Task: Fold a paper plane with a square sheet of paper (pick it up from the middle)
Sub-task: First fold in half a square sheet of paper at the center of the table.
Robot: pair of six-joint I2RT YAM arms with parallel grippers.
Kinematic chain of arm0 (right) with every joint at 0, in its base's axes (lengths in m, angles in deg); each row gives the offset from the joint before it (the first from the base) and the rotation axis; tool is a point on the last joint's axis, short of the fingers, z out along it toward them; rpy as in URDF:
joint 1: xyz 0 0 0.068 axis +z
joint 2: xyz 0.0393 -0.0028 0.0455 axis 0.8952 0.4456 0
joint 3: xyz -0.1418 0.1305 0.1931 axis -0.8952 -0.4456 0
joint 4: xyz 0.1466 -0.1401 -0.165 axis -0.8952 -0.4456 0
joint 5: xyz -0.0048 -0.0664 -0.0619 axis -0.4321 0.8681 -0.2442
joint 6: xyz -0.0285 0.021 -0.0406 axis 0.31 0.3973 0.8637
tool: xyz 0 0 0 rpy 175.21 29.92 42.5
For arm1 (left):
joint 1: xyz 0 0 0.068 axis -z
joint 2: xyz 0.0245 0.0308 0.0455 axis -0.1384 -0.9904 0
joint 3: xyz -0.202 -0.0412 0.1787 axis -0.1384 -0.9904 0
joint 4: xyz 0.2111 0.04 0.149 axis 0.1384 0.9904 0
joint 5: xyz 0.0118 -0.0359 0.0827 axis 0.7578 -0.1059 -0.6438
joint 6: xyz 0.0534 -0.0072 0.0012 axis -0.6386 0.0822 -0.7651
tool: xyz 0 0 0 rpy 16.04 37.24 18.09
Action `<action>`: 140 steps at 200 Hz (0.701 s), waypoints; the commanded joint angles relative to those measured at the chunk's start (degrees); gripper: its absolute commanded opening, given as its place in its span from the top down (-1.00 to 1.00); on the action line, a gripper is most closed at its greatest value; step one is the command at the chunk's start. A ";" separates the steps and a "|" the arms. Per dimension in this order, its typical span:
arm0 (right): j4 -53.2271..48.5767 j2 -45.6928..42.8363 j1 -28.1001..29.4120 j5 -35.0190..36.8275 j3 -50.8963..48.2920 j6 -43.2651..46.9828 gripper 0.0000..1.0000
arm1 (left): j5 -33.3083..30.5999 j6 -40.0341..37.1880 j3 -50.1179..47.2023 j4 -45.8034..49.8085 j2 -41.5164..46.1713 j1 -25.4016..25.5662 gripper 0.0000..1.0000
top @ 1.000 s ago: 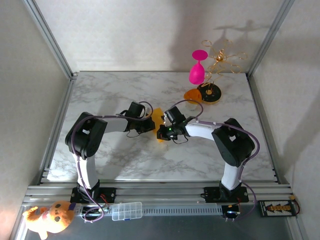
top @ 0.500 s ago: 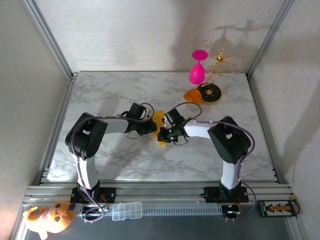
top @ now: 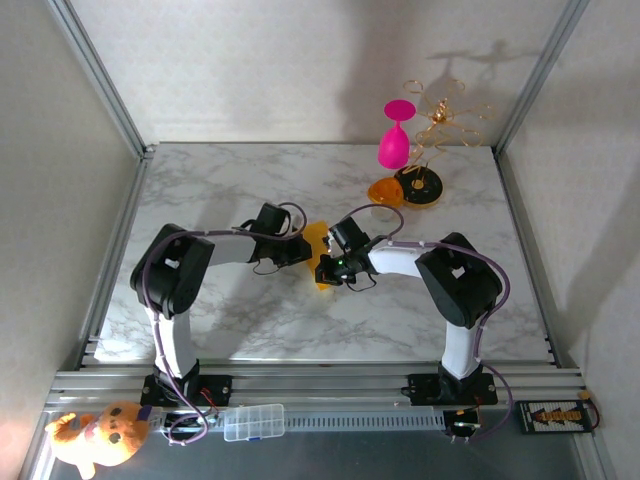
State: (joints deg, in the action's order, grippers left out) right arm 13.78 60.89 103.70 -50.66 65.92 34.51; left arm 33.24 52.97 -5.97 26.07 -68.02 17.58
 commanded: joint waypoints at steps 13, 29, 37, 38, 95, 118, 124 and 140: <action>-12.21 3.81 -0.08 7.25 -4.67 2.57 0.97 | -5.20 -3.75 3.77 3.83 -3.52 -2.10 0.69; -12.23 3.65 -0.09 7.62 -6.18 2.77 0.97 | -5.81 -5.44 5.66 5.70 -4.68 -3.23 0.68; -12.14 3.66 -0.08 7.77 -6.95 2.79 0.97 | -6.01 -5.94 6.60 6.32 -5.30 -3.84 0.67; -12.14 3.65 -0.08 7.83 -7.05 2.79 0.97 | -6.02 -6.00 6.71 6.40 -5.39 -3.92 0.67; -10.30 2.89 0.03 6.74 -9.61 1.80 0.97 | -4.56 -7.03 12.85 7.07 -8.87 -7.91 0.57; -9.98 2.32 0.09 6.24 -9.42 1.59 0.97 | -4.71 -7.57 16.33 8.13 -10.23 -8.77 0.56; -9.82 2.17 0.10 6.09 -9.27 1.54 0.97 | -4.67 -7.60 17.10 8.24 -10.31 -9.08 0.56; -8.97 1.38 0.05 5.25 -8.60 1.02 0.97 | -4.71 -7.47 18.54 8.75 -9.95 -9.80 0.56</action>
State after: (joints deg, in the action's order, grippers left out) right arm 19.35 59.45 103.70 -50.48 61.22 35.58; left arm 34.58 47.36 9.65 34.42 -76.96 10.37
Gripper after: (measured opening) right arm 0.055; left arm 0.219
